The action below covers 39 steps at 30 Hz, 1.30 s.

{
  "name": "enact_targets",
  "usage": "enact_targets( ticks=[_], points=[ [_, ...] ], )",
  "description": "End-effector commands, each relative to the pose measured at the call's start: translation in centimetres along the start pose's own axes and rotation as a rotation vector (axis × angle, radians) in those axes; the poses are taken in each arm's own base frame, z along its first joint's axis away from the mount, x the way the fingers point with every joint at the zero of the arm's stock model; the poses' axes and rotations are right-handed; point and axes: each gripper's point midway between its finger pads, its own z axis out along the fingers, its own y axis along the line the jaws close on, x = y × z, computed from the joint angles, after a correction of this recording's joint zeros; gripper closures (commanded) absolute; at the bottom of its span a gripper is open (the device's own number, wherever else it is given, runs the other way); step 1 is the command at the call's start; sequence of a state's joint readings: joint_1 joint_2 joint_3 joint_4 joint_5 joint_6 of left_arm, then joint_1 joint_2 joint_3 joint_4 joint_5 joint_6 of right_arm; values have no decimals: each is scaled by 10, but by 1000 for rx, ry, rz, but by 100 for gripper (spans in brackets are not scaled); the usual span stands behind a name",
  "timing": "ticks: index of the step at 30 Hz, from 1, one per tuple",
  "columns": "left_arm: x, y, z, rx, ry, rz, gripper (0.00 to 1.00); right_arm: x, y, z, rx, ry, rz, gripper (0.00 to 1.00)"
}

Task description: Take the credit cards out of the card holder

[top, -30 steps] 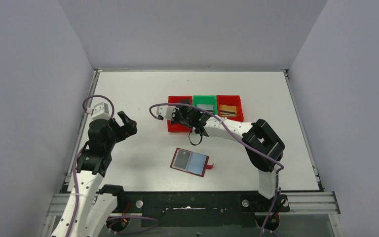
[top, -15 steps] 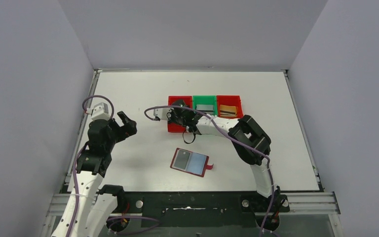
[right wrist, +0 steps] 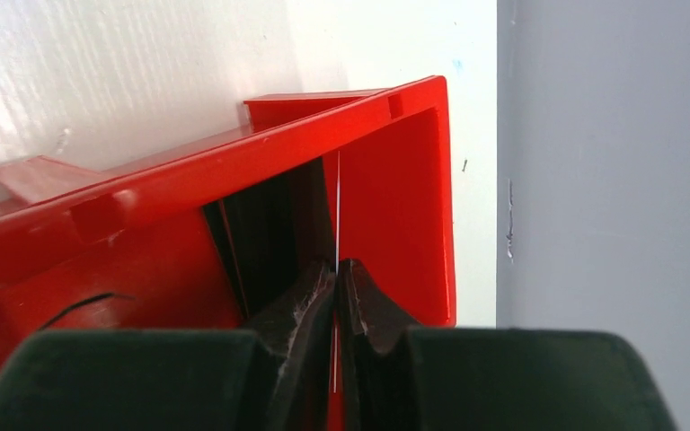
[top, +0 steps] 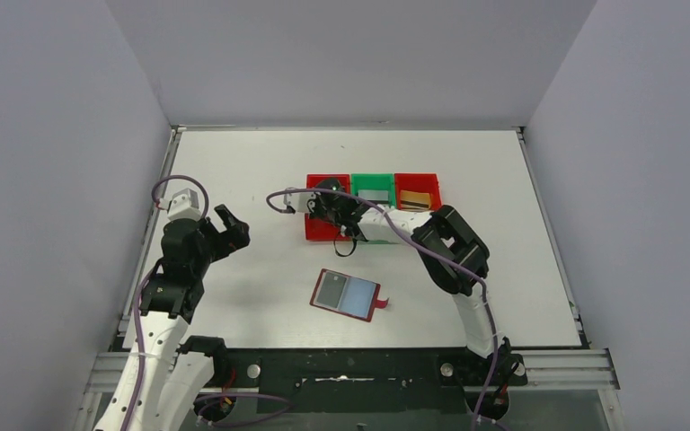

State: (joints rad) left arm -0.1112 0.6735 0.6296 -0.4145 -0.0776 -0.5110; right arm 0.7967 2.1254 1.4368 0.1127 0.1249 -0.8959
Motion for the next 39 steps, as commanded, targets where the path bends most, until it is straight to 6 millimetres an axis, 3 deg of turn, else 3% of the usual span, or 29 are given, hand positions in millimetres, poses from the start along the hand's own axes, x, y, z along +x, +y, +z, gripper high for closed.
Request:
enact_targets(
  ticks=[1, 4, 9, 12, 20, 25, 30, 34, 36, 37, 39],
  points=[
    [-12, -6, -1, 26, -44, 10, 5, -6, -26, 5, 81, -21, -7, 94],
    [-11, -5, 0, 25, -39, 12, 5, -4, -22, 8, 68, -23, -19, 92],
    [-11, -5, 0, 26, -39, 12, 5, -4, -22, 6, 67, -21, -12, 78],
    [-10, -5, 0, 28, -36, 12, 5, -6, -24, 1, 68, -30, -4, 68],
    [-9, -6, 1, 33, -31, 14, 5, -15, -33, -17, 62, -66, 30, 57],
    [-8, -7, 1, 35, -24, 16, 5, -23, -47, -33, 95, -96, 79, 52],
    [-6, -6, 2, 34, -17, 17, 5, -43, -72, -70, 172, -178, 230, 46],
    [-4, -6, 2, 34, -4, 18, 5, -53, -82, -117, 273, -172, 492, 43],
    [-4, -6, 2, 34, -4, 16, 5, -42, -75, -135, 330, -135, 763, 32],
    [-4, -6, 2, 32, -4, 16, 5, -35, -65, -141, 338, -102, 966, 30],
    [-3, -6, 3, 27, 6, 16, 5, -16, -45, -150, 333, -29, 1206, 30]
  ],
)
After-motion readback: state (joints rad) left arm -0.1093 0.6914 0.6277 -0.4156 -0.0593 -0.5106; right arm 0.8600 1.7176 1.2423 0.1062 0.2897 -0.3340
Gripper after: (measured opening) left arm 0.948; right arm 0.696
